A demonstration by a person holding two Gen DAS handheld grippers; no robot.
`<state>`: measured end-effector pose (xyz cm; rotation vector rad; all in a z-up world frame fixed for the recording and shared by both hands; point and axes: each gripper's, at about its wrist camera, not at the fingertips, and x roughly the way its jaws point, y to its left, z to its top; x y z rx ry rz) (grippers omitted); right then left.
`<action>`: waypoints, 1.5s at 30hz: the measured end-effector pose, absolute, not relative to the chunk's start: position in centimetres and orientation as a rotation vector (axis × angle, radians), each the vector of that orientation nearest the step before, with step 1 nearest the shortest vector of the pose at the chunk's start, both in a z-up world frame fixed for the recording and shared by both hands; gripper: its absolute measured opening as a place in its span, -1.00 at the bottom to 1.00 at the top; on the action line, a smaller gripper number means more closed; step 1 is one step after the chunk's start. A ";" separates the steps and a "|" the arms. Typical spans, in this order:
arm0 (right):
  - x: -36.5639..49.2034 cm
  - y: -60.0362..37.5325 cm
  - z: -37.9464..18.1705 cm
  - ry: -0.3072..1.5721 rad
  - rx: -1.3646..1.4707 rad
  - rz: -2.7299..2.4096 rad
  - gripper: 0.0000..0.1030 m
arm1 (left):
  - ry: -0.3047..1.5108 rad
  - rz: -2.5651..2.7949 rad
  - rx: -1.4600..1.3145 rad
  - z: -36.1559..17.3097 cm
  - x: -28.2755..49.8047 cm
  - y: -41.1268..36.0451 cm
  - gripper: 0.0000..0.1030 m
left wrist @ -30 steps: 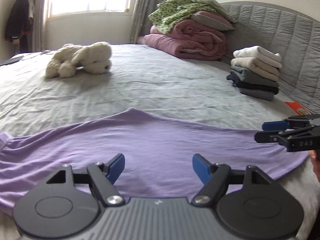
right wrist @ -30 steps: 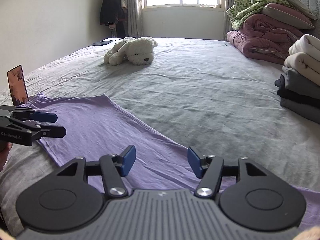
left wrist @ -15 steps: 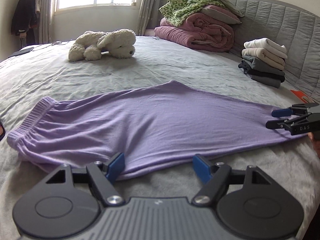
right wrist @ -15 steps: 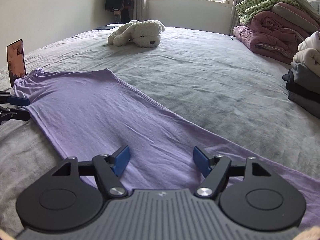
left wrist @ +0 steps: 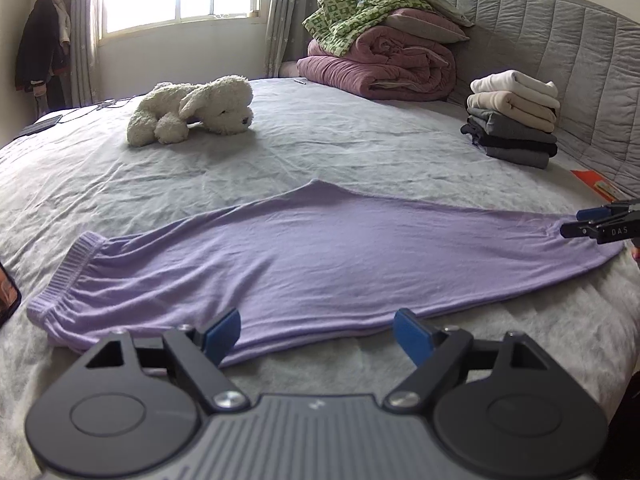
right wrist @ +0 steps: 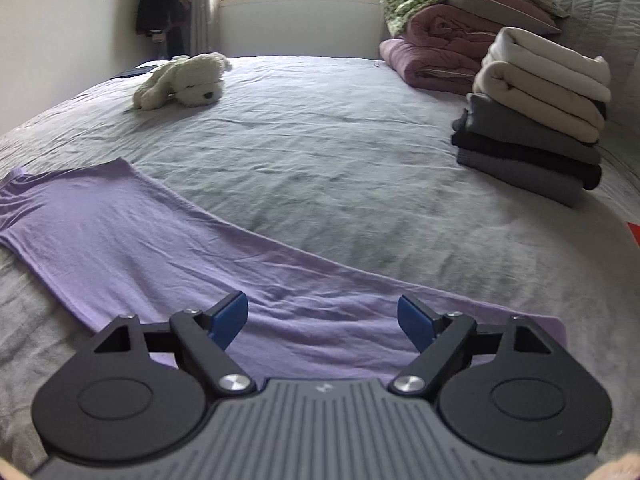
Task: Fold clothes
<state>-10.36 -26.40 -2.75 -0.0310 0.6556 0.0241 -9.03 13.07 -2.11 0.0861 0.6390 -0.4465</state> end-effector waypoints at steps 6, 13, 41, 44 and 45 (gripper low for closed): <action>-9.6 -29.9 -2.0 0.733 0.051 -0.116 0.79 | 0.739 -0.434 -0.016 -1.9 -6.9 10.5 0.65; -9.7 -35.2 -1.6 0.785 0.283 -0.237 0.83 | 0.810 -0.409 -0.121 -1.8 -4.8 8.3 0.65; -10.6 -37.9 -3.7 0.881 0.231 -0.426 0.01 | 0.870 -0.431 -0.127 -2.1 -3.6 4.3 0.67; -10.5 -37.5 -3.5 0.879 0.232 -0.413 -0.20 | 0.870 -0.432 -0.141 -2.0 -3.6 4.4 0.67; -10.5 -37.4 -3.5 0.877 0.235 -0.407 -0.36 | 0.869 -0.433 -0.146 -1.9 -3.6 4.5 0.67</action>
